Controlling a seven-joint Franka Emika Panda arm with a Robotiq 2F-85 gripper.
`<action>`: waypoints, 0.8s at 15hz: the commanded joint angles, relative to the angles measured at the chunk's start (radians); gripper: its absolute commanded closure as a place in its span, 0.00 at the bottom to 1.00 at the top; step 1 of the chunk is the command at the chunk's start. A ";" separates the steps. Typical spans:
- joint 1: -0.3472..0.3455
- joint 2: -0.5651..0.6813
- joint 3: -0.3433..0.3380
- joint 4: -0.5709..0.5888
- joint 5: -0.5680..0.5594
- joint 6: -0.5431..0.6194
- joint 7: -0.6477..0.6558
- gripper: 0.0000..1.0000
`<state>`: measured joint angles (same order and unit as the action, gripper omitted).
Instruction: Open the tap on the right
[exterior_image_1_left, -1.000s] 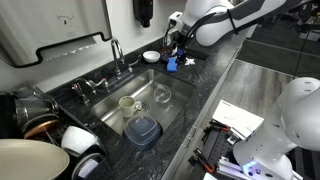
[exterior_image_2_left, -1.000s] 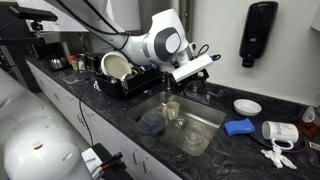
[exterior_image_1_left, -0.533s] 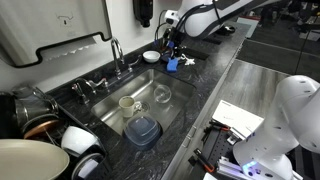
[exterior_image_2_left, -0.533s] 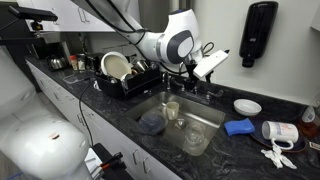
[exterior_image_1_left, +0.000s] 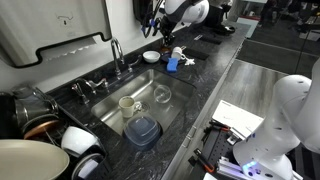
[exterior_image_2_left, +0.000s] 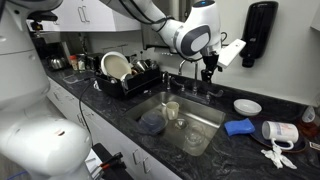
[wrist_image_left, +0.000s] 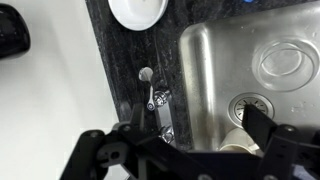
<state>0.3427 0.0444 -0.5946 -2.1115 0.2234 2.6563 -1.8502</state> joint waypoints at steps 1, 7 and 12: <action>-0.030 0.157 0.023 0.149 0.216 -0.053 -0.170 0.00; -0.231 0.311 0.205 0.281 0.173 -0.030 -0.068 0.00; -0.377 0.299 0.370 0.268 -0.009 -0.015 0.035 0.00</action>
<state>0.0758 0.3601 -0.3452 -1.8387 0.2993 2.6306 -1.8712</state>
